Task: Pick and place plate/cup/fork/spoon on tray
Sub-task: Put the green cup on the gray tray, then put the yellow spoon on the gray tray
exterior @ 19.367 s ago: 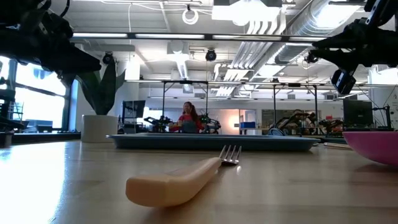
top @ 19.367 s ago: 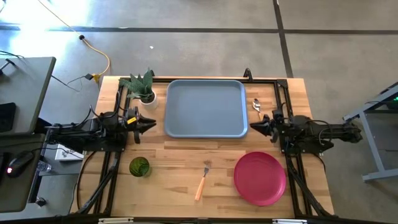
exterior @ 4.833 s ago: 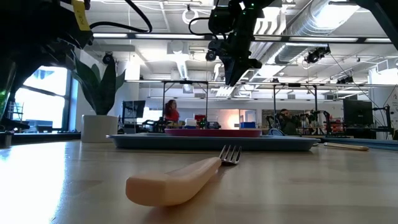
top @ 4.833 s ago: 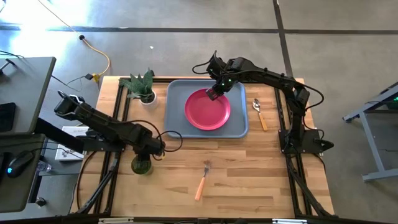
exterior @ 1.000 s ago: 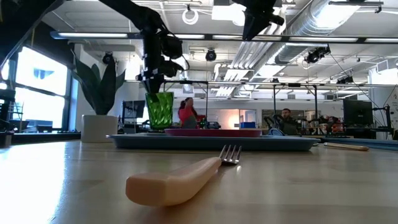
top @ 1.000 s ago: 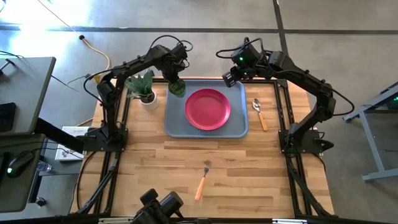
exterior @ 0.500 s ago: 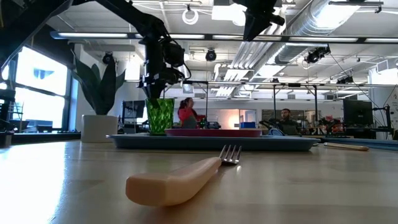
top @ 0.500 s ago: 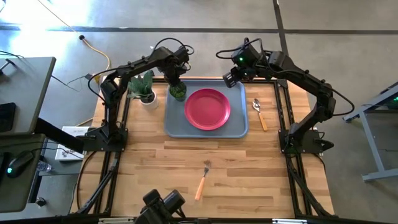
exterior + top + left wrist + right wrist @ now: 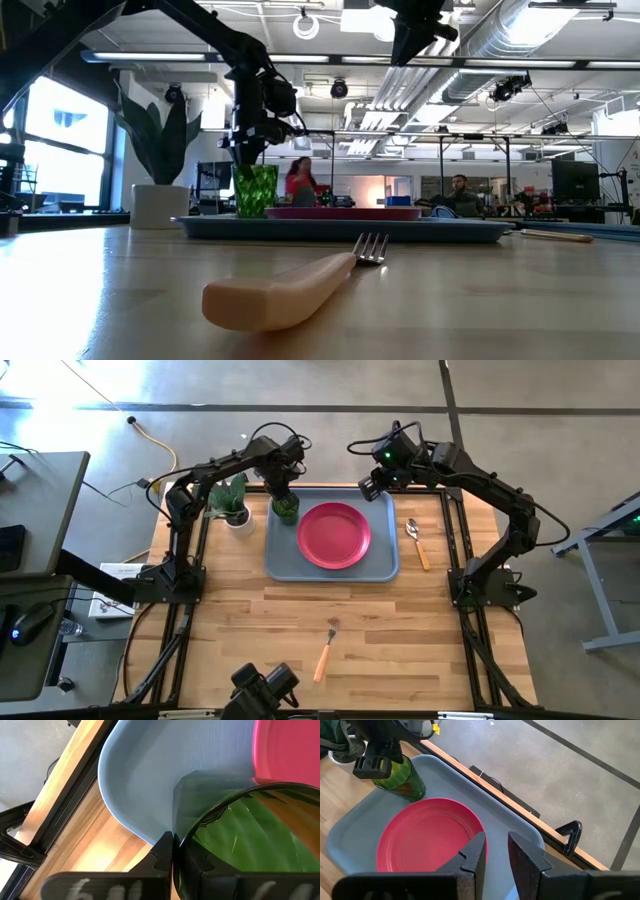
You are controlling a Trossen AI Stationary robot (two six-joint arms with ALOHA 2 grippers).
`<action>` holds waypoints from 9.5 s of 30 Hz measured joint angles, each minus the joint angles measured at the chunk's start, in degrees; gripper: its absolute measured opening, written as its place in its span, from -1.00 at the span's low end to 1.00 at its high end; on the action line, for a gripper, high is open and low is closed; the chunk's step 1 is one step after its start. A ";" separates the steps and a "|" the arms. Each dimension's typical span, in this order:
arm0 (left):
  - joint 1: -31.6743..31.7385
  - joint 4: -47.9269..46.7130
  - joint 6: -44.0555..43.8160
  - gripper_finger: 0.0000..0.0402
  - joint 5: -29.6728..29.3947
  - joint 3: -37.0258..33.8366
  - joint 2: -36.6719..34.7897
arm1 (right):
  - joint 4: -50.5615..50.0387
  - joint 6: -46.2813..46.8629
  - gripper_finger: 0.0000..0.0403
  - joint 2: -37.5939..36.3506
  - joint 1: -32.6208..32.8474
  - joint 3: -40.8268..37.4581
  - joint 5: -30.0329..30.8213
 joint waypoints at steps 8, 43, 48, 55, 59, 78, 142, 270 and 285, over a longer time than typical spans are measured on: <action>-0.02 0.00 -0.02 -0.86 -0.46 -0.02 0.15 | 0.00 -0.12 -0.64 0.00 0.00 0.00 0.00; -0.33 -14.16 -0.06 -0.53 7.79 14.61 -1.39 | -2.29 1.67 -0.64 0.02 0.02 -0.02 -6.83; -2.01 -14.52 2.08 -0.53 10.47 14.64 -4.24 | -6.78 4.60 -0.64 0.02 1.81 -0.02 -7.52; -4.96 -14.66 3.03 -0.53 10.47 14.64 -9.15 | -12.37 10.07 -0.64 0.02 6.95 -0.50 -7.33; -6.69 -15.72 5.94 -0.53 10.45 14.64 -12.27 | -14.25 13.80 -0.64 0.04 10.77 -3.05 -7.05; -12.21 -4.51 1.82 -0.52 10.64 -8.53 -37.26 | -15.47 39.78 -0.64 0.08 28.19 -18.84 -7.87; -23.32 15.34 -13.66 -0.55 10.16 -29.38 -53.81 | 13.14 24.32 -0.22 -26.40 -4.74 -67.34 -8.21; -23.26 15.26 -4.92 -0.55 -4.61 -29.33 -53.84 | 16.05 44.05 -0.90 12.67 -1.88 -36.89 -15.01; -23.26 15.19 -4.09 -0.55 -4.66 -29.33 -53.86 | 18.73 45.39 -0.90 16.04 -2.04 -36.89 -17.48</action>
